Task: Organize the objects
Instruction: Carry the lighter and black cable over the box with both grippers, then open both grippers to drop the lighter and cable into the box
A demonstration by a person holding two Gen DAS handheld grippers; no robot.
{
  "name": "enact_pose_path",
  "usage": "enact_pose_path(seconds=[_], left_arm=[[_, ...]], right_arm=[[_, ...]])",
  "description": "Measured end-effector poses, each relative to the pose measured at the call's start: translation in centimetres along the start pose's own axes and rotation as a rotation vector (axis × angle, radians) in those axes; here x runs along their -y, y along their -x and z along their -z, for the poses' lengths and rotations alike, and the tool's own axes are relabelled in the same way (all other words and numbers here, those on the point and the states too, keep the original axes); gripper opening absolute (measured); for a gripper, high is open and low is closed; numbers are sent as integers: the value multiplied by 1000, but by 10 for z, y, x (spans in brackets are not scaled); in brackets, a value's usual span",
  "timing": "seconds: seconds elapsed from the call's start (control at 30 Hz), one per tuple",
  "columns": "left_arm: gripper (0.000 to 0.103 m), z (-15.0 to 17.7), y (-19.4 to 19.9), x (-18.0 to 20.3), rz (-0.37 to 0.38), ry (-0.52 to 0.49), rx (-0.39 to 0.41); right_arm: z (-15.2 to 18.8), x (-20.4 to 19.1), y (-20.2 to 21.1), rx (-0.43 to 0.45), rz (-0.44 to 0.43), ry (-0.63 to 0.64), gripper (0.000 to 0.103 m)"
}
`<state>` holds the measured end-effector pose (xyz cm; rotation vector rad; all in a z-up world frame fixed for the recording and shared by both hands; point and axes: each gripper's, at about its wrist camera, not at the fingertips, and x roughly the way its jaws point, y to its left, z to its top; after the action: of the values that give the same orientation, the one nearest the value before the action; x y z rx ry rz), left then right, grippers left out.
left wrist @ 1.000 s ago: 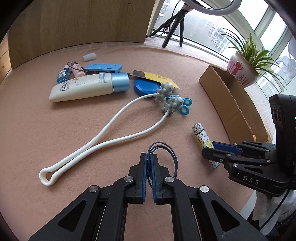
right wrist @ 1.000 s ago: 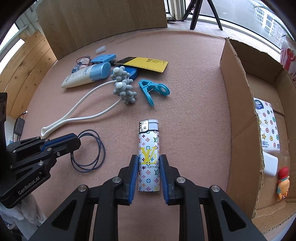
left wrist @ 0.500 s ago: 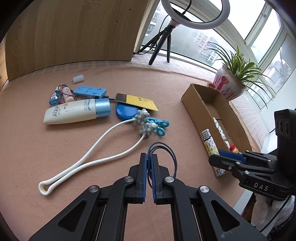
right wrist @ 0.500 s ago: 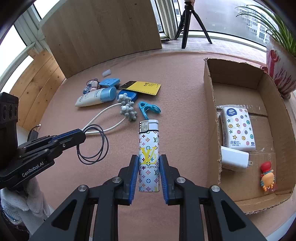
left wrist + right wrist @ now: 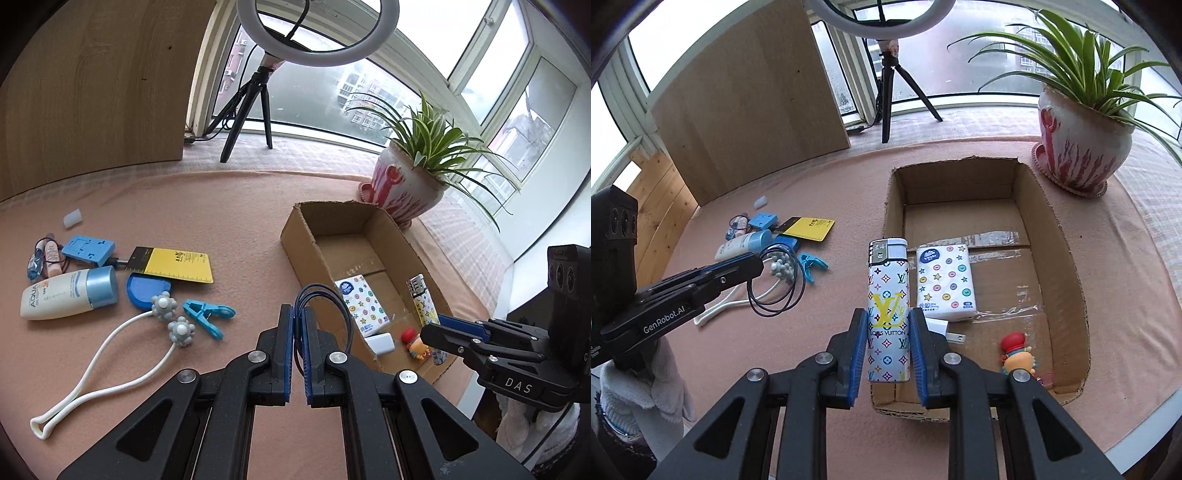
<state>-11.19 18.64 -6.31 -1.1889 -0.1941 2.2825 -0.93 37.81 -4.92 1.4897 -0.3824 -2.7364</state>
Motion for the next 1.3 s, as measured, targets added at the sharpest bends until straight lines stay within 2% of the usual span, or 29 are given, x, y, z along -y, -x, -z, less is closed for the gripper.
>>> enact_pose_path(seconds=[0.17, 0.4, 0.7, 0.8, 0.83, 0.87, 0.9, 0.93, 0.97, 1.0, 1.3], left_arm=[[4, -13, -24, 27, 25, -23, 4], [4, -22, -62, 57, 38, -36, -20], [4, -24, -96, 76, 17, -54, -54], [5, -23, -101, 77, 36, -49, -76], [13, -23, -101, 76, 34, -43, -82], [27, -23, -101, 75, 30, -39, -80], [33, -23, -99, 74, 21, -39, -68], [37, -23, -96, 72, 11, -41, -56], [37, -23, -94, 71, 4, -43, -53], [37, -23, -92, 69, -2, -44, -52], [37, -12, -64, 36, -46, 1, -44]], right_arm=[[-5, 32, 4, 8, 32, -34, 21], [-7, 68, -3, -9, 33, -80, 21], [-7, 88, -15, -31, 36, -91, 21], [-7, 91, -18, -41, 32, -91, 21], [-7, 91, -18, -41, 27, -91, 21], [-7, 91, -19, -47, 21, -91, 24], [-6, 91, -19, -51, 22, -93, 34], [-6, 91, -18, -43, 27, -96, 40], [-5, 91, -16, -33, 32, -97, 46], [-5, 91, -15, -31, 34, -95, 47], [-5, 76, -15, -33, -3, -107, 47]])
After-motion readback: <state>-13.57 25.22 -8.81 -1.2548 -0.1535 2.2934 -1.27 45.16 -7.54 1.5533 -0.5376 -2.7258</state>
